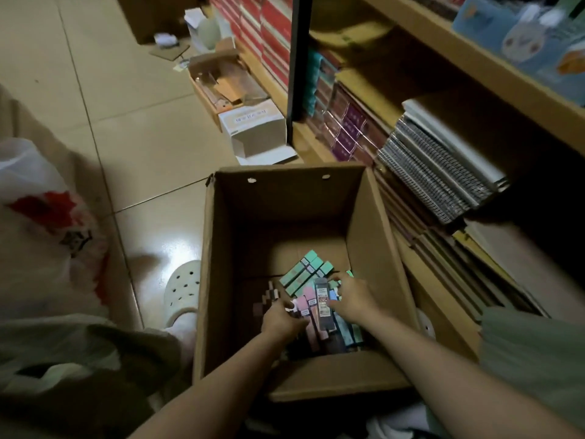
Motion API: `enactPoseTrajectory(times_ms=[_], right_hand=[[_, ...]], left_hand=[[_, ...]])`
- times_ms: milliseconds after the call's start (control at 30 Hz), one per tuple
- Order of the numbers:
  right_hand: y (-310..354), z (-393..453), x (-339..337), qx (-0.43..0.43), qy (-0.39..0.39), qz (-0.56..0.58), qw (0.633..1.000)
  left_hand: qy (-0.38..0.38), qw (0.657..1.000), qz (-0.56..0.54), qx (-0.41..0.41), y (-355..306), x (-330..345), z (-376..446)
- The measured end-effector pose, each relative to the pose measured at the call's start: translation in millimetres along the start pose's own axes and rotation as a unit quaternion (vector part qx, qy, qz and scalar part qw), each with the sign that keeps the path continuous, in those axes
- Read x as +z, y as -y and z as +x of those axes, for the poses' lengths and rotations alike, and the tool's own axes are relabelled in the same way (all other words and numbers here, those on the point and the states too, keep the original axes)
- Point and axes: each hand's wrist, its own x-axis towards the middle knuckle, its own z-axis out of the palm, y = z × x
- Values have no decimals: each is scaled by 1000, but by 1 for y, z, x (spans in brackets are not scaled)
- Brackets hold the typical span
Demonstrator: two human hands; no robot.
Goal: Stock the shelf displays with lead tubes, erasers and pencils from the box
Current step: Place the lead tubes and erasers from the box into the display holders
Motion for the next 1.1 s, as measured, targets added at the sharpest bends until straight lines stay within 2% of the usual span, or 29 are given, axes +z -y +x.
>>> enactPoseTrajectory(times_ms=[100,300,600,667,733,800,867,967,1000,1100], right_hand=[[-5,14,18,35,5,-3,999],[-10,35,41,83,-10,-28,996],[-15,41,38,87,-77,62,991],[-18,38,36,87,-85,69,990],[-19,34,35,89,-95,92,987],[-17,32,34,95,-97,162,977],[-12,31,34,103,-63,263,957],[0,24,36,75,34,358,930],[3,23,36,60,55,377,923],[2,24,28,46,29,388,920]], left_hand=[[-9,999,28,20,4,9,16],[-63,980,167,92,13,21,33],[-94,977,144,127,4,18,51],[-94,983,113,109,2,16,50],[-102,992,23,64,0,13,47],[-116,991,-72,17,-4,9,41],[-66,989,-133,17,-9,4,36],[85,975,-195,58,-18,-3,24],[109,970,-206,65,-20,-5,21],[81,964,-250,49,-24,-8,19]])
